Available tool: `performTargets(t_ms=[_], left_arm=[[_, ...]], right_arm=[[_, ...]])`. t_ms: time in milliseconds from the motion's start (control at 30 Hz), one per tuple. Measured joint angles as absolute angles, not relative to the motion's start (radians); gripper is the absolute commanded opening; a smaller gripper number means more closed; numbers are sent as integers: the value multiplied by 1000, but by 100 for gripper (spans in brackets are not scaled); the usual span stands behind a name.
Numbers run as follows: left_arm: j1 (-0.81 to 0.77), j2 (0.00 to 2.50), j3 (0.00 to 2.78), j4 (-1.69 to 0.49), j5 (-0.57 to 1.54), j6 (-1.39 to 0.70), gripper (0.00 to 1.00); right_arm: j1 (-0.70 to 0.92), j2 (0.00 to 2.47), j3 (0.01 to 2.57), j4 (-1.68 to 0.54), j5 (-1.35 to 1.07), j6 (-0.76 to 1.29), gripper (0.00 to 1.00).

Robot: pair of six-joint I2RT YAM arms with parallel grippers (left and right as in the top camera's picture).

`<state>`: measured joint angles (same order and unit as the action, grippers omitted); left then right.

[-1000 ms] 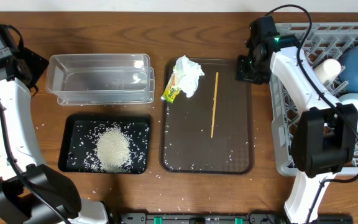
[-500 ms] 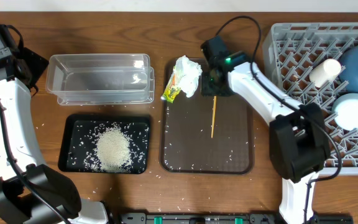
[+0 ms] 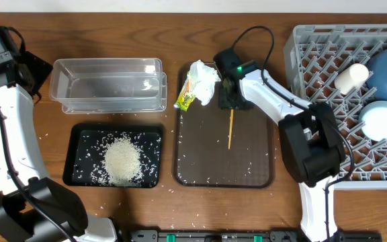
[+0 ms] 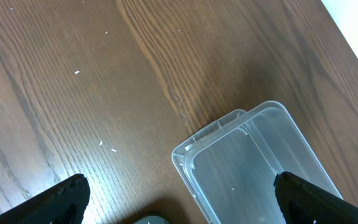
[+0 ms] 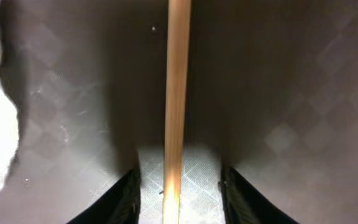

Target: Sort waste into correct bins and load items into the dishwasher rack

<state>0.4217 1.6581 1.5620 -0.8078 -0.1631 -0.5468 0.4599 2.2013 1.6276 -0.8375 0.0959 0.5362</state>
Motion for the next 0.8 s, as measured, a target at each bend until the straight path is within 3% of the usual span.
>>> performTargets(t_ms=[100,300,800], left_arm=[[422,1658,1562,-808,-163,-547,98],[422,1658,1562,-808,-163,-547,98],[422,1658,1562,-808,-163,-547,98]], right_arm=[[458,2201,1628,-835,97,542,29],[457,2201,1628,-833,107,544,2],[400,2201,1700,-966,93,509,1]])
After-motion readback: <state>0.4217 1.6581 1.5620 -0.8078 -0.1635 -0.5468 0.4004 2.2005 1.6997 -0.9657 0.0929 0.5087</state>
